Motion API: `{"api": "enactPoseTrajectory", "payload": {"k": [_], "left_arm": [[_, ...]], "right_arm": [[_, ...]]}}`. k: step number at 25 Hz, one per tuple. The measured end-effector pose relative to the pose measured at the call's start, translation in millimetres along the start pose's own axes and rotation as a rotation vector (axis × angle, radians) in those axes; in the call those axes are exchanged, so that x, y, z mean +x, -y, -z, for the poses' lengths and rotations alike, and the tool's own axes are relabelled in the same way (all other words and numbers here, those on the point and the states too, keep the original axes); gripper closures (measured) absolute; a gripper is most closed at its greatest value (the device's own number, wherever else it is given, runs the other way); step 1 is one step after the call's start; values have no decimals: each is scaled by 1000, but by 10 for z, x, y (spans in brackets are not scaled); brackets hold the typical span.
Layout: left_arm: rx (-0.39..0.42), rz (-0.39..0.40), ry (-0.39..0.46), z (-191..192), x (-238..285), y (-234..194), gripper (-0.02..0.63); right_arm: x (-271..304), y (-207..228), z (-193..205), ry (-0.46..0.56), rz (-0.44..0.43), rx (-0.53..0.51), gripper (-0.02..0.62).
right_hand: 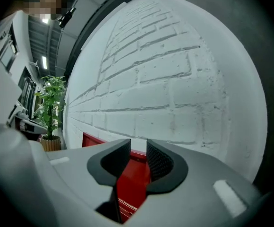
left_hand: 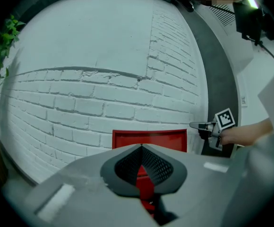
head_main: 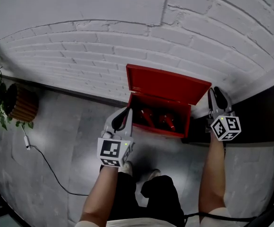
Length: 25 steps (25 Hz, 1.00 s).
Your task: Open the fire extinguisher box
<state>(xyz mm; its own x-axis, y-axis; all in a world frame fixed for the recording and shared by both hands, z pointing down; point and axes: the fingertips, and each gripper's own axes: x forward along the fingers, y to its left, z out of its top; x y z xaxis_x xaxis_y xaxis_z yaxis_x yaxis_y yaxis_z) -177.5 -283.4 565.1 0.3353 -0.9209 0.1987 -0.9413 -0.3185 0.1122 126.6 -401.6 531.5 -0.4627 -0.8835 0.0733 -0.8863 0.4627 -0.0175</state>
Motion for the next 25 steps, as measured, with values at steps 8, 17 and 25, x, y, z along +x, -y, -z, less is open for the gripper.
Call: {"api": "enactPoseTrajectory", "payload": {"k": [8, 17, 25], "left_arm": [[3, 28, -3, -124, 1, 140, 601], [18, 72, -43, -704, -264, 320, 602], [50, 121, -71, -1429, -779, 480, 602]], "right_arm": [[-420, -417, -38, -28, -48, -38, 499], [-1294, -820, -454, -76, -17, -1, 531], [-1738, -978, -1239, -91, 41, 26, 574]]}}
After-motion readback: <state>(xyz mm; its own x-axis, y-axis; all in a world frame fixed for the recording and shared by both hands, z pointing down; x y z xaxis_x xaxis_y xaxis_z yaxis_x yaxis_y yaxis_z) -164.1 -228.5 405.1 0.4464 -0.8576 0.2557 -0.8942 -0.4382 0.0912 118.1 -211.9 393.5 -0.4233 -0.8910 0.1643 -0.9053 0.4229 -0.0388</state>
